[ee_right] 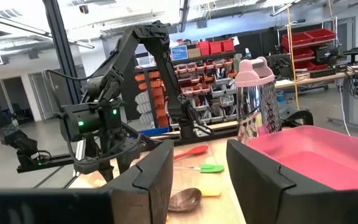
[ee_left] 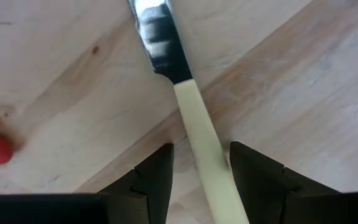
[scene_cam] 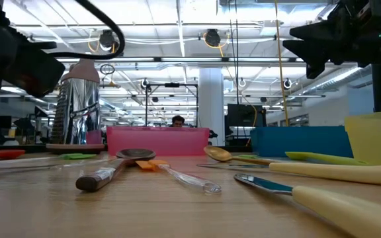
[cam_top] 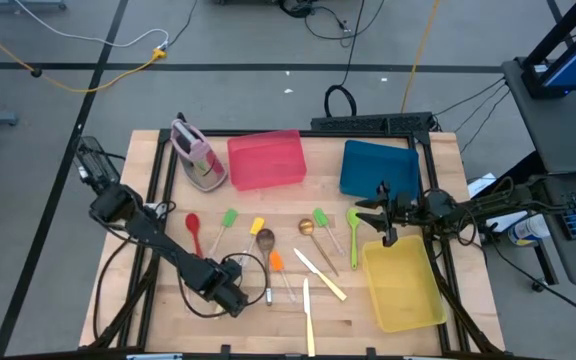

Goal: Pick & Place Kitchen Items
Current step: Put the yellow knife into the pink bin

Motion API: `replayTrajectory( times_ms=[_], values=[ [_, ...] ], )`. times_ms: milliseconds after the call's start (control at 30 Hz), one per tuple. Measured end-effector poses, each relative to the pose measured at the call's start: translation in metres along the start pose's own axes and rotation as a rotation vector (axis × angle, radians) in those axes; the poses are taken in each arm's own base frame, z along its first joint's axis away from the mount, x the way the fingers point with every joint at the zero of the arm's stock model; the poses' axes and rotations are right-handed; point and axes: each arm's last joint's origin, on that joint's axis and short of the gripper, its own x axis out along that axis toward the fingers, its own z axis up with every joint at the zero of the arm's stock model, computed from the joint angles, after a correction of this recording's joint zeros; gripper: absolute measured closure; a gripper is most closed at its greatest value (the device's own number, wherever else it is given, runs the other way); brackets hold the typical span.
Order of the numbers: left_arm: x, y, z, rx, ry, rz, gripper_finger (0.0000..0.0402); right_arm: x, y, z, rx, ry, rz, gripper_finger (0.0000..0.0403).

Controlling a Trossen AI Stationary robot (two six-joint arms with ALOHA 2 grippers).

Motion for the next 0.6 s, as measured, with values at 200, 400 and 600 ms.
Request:
replayTrajectory(
  times_ms=[200, 400, 600],
  values=[
    [-0.002, 0.001, 0.002, -0.008, -0.022, -0.013, 0.0249, 0.000, 0.000, -0.001, -0.001, 0.013, -0.004, 0.0262],
    [-0.003, 0.002, 0.004, -0.010, -0.027, -0.002, 0.0325, 0.000, 0.000, -0.001, -0.001, 0.013, -0.005, 0.0264],
    [-0.006, 0.003, 0.011, -0.053, -0.026, -0.009, 0.0365, 0.000, 0.000, -0.001, -0.001, 0.012, -0.005, 0.0266]
  ],
)
